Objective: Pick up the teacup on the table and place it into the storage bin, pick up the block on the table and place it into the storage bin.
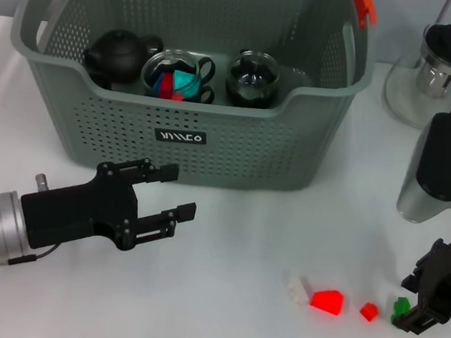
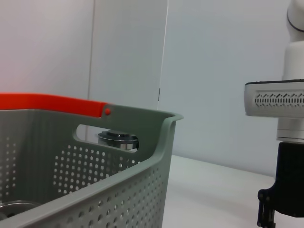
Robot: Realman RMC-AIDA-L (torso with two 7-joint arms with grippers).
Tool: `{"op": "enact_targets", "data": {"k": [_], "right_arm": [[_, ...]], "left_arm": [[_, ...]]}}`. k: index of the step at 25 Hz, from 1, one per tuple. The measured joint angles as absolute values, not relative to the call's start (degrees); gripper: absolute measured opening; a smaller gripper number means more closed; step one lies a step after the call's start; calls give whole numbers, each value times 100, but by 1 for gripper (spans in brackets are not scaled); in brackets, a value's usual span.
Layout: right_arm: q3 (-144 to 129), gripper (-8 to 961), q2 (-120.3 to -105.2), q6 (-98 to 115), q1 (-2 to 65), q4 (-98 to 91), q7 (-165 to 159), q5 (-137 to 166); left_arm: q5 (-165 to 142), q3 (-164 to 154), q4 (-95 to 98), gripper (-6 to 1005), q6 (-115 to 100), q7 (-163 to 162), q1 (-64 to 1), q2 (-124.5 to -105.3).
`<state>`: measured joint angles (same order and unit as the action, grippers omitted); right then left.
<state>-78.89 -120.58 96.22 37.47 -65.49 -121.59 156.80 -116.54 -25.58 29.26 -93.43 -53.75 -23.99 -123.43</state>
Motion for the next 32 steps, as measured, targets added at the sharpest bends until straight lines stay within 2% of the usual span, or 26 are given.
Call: {"op": "enact_targets", "data": {"k": [19, 32], "right_arm": [[-8542, 640, -12067, 9410, 3753, -6501, -12464, 15659], [-8549, 423, -12037, 9576, 3650, -6809, -12385, 15352]], "left_arm": [[-11654, -2477, 2927, 629, -9263, -5379, -2390, -12331], [-11654, -2478, 2943, 628, -9264, -5379, -2361, -12331]]}}
